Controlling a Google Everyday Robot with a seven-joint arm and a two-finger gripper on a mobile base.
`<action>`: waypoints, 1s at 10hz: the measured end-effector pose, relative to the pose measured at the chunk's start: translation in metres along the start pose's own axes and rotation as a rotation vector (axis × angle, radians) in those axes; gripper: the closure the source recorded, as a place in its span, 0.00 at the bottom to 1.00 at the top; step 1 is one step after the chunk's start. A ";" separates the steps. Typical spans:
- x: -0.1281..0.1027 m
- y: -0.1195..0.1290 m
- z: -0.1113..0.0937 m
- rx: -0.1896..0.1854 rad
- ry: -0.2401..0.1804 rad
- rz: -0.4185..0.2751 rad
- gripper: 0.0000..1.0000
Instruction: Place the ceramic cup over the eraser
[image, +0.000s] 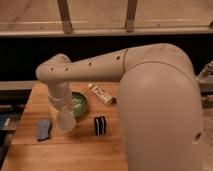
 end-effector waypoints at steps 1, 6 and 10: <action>0.012 -0.042 -0.056 0.049 -0.013 0.049 1.00; 0.104 -0.109 -0.129 0.110 -0.058 0.245 1.00; 0.174 -0.114 -0.123 0.107 -0.089 0.384 1.00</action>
